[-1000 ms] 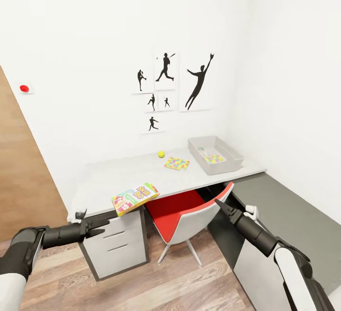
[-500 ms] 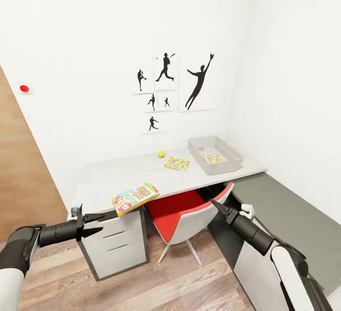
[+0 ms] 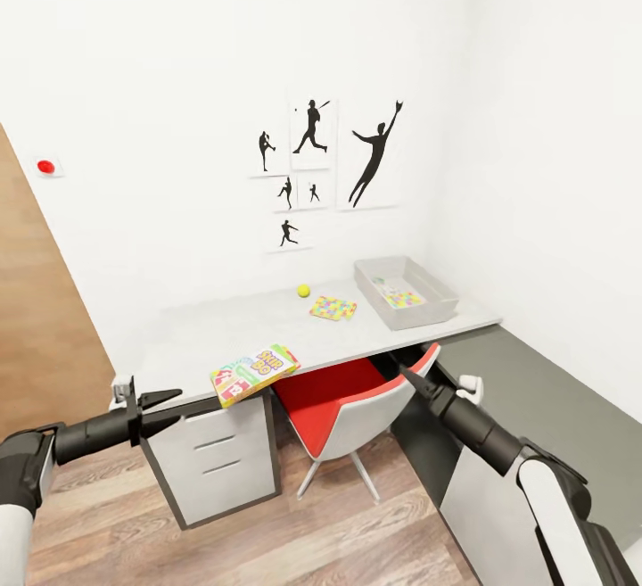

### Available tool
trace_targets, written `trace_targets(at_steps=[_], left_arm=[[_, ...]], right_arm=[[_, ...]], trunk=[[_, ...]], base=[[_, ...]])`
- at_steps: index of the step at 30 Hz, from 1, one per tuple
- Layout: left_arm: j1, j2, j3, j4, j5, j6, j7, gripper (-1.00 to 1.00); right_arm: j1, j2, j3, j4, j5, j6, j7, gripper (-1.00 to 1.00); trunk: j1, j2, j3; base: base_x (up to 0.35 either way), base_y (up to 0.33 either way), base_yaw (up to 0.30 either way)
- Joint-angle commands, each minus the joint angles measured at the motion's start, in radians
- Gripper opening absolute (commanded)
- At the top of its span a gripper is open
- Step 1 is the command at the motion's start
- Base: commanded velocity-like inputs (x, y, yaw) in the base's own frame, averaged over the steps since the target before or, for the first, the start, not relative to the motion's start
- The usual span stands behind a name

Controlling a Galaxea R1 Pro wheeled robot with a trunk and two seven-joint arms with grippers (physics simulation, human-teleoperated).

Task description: Put all the toys in the child's room - the three board games (two on the bed and one on the table), the two jigsaw puzzles on the table, and the tennis ball on the table - inside the toy box on the table in the child's room.

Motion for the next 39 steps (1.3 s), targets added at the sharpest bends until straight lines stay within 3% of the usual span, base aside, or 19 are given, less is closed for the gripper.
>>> trace_targets(at_steps=[1,4,11,22,26,39], left_arm=[[-0.002,0.000,0.004,-0.001,-0.010,0.011,-0.009,1.00],[-0.003,0.000,0.009,-0.001,-0.008,0.012,-0.009,1.00],[-0.004,0.001,0.084,0.037,-0.005,0.010,-0.009,1.00],[-0.004,0.021,0.134,0.048,-0.004,0.010,-0.009,1.00],[-0.004,0.028,0.151,0.048,-0.005,0.010,-0.009,1.00],[-0.004,0.070,0.175,0.051,-0.006,0.011,-0.009,1.00]], right_arm=[[-0.001,0.000,-0.003,-0.008,-0.005,0.008,0.018,1.00],[-0.002,-0.001,-0.005,-0.016,-0.004,0.007,0.081,1.00],[-0.002,-0.003,-0.015,-0.020,-0.004,0.007,0.161,1.00],[-0.002,-0.002,-0.022,-0.021,-0.004,0.006,0.171,1.00],[-0.002,-0.002,-0.022,-0.021,-0.004,0.006,0.171,1.00],[-0.003,-0.002,-0.029,-0.021,-0.003,0.004,0.170,1.00]], trunk=[[0.000,-0.002,-0.002],[0.000,-0.002,-0.002],[0.008,-0.016,-0.008],[0.050,-0.093,-0.043],[0.054,-0.100,-0.046],[0.104,-0.191,-0.086]], base=[[0.000,0.000,0.000],[0.000,0.000,0.000],[0.000,0.000,0.000],[0.000,0.000,0.000],[0.000,0.000,0.000],[0.000,0.000,0.000]])
